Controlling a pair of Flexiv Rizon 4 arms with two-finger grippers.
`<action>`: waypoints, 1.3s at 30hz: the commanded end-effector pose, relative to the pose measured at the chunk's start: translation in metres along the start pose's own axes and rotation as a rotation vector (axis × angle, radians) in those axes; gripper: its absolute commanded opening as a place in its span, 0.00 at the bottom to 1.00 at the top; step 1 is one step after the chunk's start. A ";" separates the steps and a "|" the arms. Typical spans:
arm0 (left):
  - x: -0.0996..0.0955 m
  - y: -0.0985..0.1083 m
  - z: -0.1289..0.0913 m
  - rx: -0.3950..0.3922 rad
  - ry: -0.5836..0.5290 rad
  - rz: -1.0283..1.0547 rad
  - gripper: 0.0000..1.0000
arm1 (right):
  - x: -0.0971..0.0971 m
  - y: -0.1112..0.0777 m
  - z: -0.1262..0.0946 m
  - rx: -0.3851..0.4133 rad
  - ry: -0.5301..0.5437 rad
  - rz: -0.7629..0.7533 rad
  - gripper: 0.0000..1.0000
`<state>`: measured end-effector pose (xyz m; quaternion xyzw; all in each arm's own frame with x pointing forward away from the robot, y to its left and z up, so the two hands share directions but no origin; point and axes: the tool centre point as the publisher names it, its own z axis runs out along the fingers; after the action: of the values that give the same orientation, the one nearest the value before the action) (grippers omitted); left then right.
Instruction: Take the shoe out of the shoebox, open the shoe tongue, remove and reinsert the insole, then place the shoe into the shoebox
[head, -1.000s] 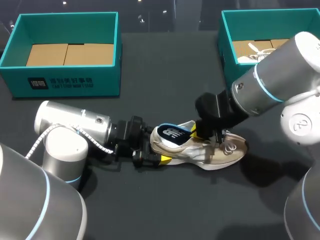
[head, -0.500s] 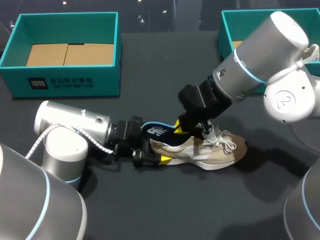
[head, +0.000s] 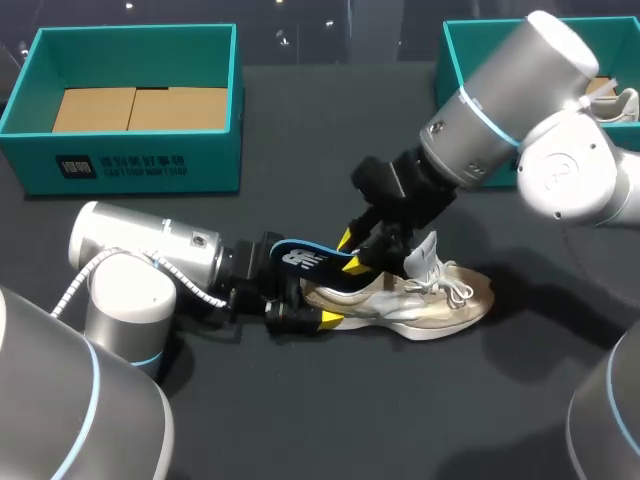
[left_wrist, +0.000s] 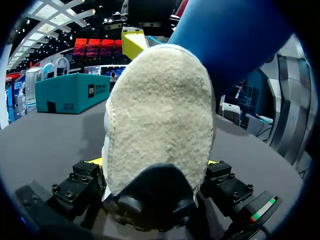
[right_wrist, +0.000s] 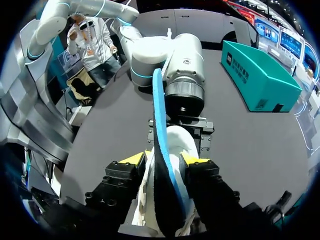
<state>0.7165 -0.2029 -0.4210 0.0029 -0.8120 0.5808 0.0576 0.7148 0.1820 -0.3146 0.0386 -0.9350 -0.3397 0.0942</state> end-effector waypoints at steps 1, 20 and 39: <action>0.001 0.004 -0.001 -0.002 -0.001 -0.001 0.00 | -0.002 -0.010 -0.001 -0.054 0.034 0.028 0.72; 0.001 0.004 -0.001 -0.002 -0.001 -0.001 0.00 | 0.006 0.005 0.012 -0.064 0.099 0.147 0.65; 0.001 0.004 -0.001 -0.002 -0.001 -0.001 0.00 | 0.011 0.020 0.022 -0.045 0.075 0.121 0.00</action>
<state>0.7166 -0.2029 -0.4210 0.0029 -0.8120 0.5809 0.0576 0.6998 0.2045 -0.3175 -0.0077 -0.9217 -0.3570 0.1516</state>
